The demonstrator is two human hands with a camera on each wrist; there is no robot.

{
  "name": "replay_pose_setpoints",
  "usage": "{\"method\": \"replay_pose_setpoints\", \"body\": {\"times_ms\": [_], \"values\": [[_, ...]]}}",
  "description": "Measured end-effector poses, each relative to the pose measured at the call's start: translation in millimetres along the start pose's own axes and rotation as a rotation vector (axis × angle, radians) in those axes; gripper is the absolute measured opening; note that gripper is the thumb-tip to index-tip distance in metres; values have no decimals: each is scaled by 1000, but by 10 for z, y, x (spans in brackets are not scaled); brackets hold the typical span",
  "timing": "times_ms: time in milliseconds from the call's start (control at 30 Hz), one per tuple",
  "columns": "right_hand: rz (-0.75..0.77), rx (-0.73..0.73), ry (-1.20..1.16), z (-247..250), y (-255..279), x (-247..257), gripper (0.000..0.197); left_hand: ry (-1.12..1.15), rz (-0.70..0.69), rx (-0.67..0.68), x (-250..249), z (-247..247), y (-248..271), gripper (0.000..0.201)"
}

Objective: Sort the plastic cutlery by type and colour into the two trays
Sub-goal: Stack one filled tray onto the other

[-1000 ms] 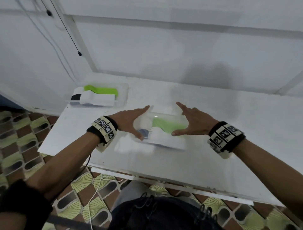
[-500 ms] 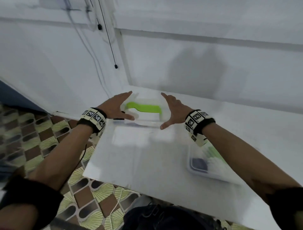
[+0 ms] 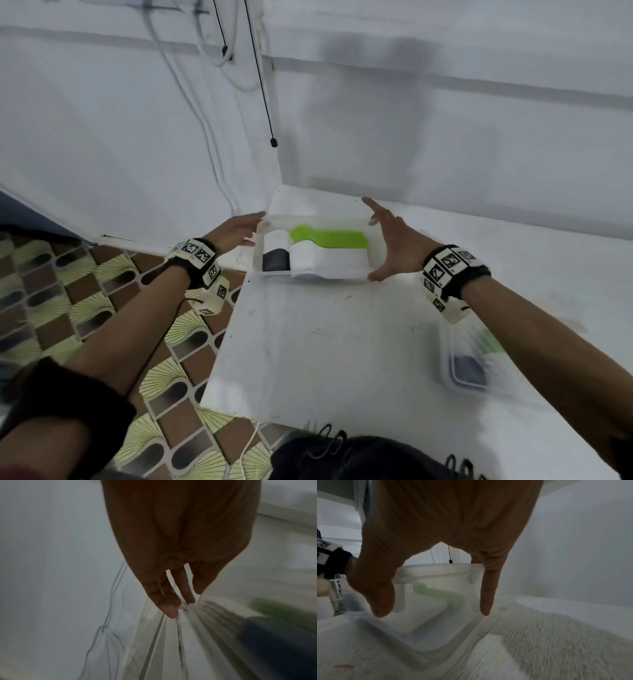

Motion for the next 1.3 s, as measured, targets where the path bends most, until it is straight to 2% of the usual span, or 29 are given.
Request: {"method": "replay_pose_setpoints", "body": {"times_ms": [100, 167, 233, 300, 400, 500, 600, 733, 933, 1100, 1167, 1300], "values": [[0, 17, -27, 35, 22, -3, 151, -356, -211, 41, 55, 54, -166, 47], [-4, 26, -38, 65, 65, -50, 150, -435, -254, 79, 87, 25, -214, 56], [-18, 33, -61, 96, 125, -118, 148, -459, -289, 73, 76, -43, -247, 56], [-29, 45, -88, 104, 176, -171, 147, -501, -290, 11, 66, -91, -291, 47], [-19, 55, -105, 81, 220, -204, 147, -544, -275, -32, -38, -109, -324, 17], [-25, 43, -150, 67, 260, -217, 150, -485, -252, -61, -226, -100, -362, 12], [-45, -12, -205, 136, 321, -255, 157, -361, -304, -165, -510, -100, -362, 9], [-82, -103, -275, 347, 473, -372, 163, -191, -408, -178, -924, -224, -294, 15], [-147, -181, -353, 662, 839, -731, 164, 60, -536, -97, -1405, -686, -227, 50], [-157, -187, -324, 883, 1174, -1153, 167, 192, -535, -41, -1627, -1197, -99, 88], [-160, -150, -296, 938, 1345, -1374, 161, 225, -528, 5, -1706, -1432, 24, 90], [-172, -139, -248, 1005, 1653, -1950, 131, 186, -551, 136, -1919, -2004, 244, 85]]}}
Point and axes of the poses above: each hand's wrist, its own y-axis away from the middle knuckle, its own z-axis out of the back of the hand, x = y × z, the point moved 2 cm from there along -y, towards the middle knuckle, and after that the axes turned 6 degrees about -x, right-handed, at the moved point
